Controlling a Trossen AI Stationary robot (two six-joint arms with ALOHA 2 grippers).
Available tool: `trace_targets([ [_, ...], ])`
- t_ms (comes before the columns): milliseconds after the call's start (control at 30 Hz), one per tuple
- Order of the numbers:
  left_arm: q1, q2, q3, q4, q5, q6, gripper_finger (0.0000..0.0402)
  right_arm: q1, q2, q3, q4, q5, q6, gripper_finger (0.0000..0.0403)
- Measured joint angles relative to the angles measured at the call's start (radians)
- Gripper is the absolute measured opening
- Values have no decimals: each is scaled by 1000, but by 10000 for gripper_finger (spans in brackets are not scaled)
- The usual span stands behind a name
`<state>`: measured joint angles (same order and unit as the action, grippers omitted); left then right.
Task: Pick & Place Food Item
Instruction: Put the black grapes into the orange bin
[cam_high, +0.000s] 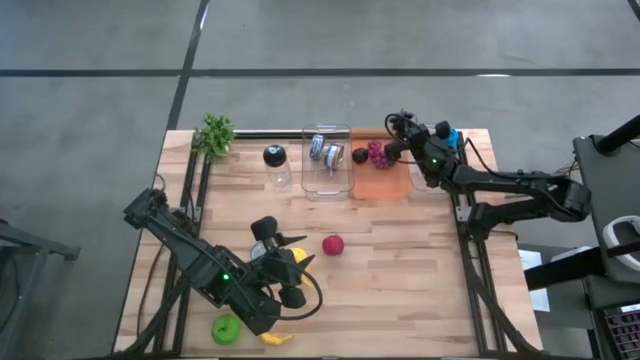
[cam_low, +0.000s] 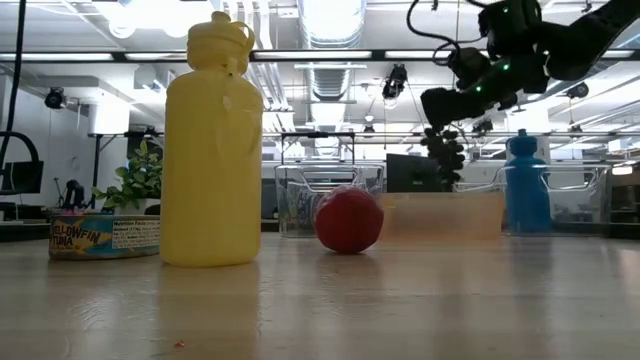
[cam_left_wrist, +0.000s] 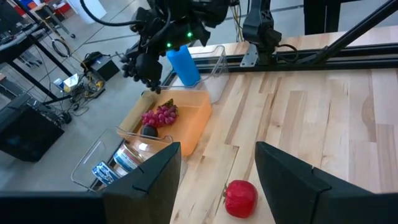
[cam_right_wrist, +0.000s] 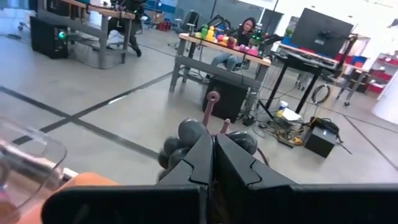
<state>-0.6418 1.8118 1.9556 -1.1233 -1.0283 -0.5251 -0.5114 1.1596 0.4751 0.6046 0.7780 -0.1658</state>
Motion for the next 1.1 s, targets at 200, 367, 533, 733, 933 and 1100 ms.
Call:
trace_targets([
  [200, 0, 0, 0, 0, 0, 0, 210, -10, 141, 6, 190, -1, -75, 8],
  [367, 0, 0, 0, 0, 0, 0, 210, -10, 252, 24, 268, 6, -132, 8],
  [533, 0, 0, 0, 3, 0, 0, 210, -14, 331, 43, 270, 6, -148, 8],
  [733, 0, 0, 2, 4, 0, 0, 210, -13, 368, 47, 270, 52, -155, 8],
  [933, 0, 0, 2, 4, 0, 0, 210, -13, 361, 45, 270, 112, -205, 8],
  [1100, 0, 0, 2, 4, 0, 0, 210, -13, 370, 39, 266, 113, -177, 8],
])
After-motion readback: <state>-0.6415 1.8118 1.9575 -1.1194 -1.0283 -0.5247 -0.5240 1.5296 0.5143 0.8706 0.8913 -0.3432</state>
